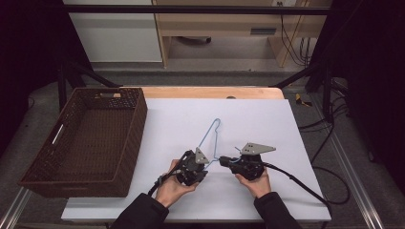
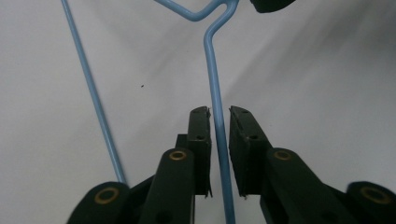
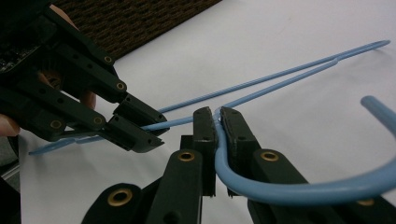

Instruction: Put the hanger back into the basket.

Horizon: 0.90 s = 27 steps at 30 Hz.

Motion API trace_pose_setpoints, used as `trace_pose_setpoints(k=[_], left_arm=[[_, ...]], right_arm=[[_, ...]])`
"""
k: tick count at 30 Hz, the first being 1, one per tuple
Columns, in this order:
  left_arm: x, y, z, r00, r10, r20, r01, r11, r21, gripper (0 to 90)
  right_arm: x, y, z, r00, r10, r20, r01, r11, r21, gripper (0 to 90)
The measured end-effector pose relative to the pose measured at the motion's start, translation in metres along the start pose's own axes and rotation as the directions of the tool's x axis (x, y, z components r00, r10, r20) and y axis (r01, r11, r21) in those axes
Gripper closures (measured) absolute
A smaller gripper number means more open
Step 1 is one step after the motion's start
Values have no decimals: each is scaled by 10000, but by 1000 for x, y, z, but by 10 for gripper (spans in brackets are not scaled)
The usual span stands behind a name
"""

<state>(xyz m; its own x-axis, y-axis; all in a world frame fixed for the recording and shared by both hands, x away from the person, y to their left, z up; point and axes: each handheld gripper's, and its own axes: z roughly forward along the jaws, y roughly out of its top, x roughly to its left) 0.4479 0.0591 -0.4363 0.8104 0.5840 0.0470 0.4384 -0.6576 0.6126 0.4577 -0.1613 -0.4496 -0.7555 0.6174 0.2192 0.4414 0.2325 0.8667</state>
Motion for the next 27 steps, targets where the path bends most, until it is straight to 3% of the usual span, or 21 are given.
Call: trace_pose_setpoints(k=[12,13,23,27], left_arm=[[-4,0,-3,9978,-357,-554,343,9991,-266,869],[-5,0,-3,9966,-341,-745,317,9990,-320,870],[1,0,-23,9949,-392,-931,313,9960,-841,873],[5,1,-37,9943,-496,-940,375,9913,-1265,874]], right_arm=[[2,0,-2,10000,-60,39,60,9999,-82,830],[2,1,-2,10000,-18,65,19,9999,-135,805],[7,-1,-16,9988,-478,142,479,9988,-76,557],[0,-2,-30,9990,-274,359,286,9990,-353,481]])
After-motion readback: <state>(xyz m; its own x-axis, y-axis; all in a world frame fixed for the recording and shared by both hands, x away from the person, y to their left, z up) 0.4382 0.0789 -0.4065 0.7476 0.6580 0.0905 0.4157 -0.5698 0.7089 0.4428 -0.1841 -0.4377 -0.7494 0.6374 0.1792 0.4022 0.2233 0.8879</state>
